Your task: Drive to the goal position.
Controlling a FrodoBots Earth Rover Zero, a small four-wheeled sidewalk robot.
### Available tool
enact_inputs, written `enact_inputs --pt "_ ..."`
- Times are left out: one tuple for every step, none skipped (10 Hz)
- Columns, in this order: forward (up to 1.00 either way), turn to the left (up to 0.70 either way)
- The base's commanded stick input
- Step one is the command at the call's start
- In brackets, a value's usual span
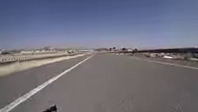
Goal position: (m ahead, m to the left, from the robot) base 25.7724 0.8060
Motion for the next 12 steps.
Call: enact_inputs --pt "1.00 0.00" --pt "1.00 0.00" --pt "1.00 0.00" --pt "1.00 0.00" --pt "1.00 0.00" --pt "1.00 0.00" --pt "1.00 0.00" --pt "1.00 0.00" --pt "1.00 0.00" --pt "1.00 0.00" --pt "1.00 0.00" --pt "1.00 0.00"
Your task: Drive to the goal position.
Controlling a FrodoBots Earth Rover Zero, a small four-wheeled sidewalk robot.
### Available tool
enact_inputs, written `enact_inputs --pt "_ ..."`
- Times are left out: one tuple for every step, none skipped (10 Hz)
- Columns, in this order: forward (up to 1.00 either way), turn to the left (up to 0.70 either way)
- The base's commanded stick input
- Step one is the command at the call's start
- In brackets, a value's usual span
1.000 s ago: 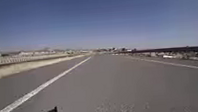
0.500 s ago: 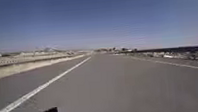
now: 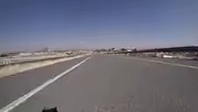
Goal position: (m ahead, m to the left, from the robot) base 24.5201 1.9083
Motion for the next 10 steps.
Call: enact_inputs --pt "1.00 0.00" --pt "1.00 0.00" --pt "1.00 0.00" --pt "1.00 0.00" --pt "1.00 0.00" --pt "1.00 0.00" --pt "1.00 0.00" --pt "1.00 0.00" --pt "1.00 0.00" --pt "1.00 0.00"
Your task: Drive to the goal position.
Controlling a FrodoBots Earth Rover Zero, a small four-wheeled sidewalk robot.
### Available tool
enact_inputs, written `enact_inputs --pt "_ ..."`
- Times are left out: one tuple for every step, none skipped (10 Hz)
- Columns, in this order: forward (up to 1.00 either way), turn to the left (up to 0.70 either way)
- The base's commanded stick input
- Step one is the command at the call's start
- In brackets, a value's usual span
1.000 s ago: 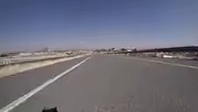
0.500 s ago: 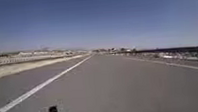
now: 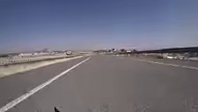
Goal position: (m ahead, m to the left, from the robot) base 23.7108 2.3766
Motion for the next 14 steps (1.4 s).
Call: enact_inputs --pt "1.00 0.00" --pt "1.00 0.00" --pt "1.00 0.00" --pt "1.00 0.00" --pt "1.00 0.00" --pt "1.00 0.00" --pt "1.00 0.00" --pt "1.00 0.00" --pt "1.00 0.00" --pt "1.00 0.00" --pt "1.00 0.00" --pt "1.00 0.00" --pt "1.00 0.00" --pt "1.00 0.00"
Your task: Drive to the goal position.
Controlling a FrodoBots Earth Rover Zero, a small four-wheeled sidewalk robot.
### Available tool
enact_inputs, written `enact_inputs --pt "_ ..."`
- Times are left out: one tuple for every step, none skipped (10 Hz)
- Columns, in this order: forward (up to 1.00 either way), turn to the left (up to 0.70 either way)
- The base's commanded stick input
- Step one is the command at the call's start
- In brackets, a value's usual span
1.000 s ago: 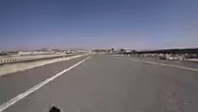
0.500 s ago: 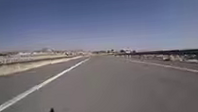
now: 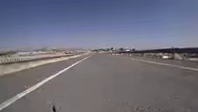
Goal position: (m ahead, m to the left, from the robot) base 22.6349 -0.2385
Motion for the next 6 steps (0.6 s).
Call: enact_inputs --pt "1.00 0.00" --pt "1.00 0.00" --pt "1.00 0.00" --pt "1.00 0.00" --pt "1.00 0.00" --pt "1.00 0.00"
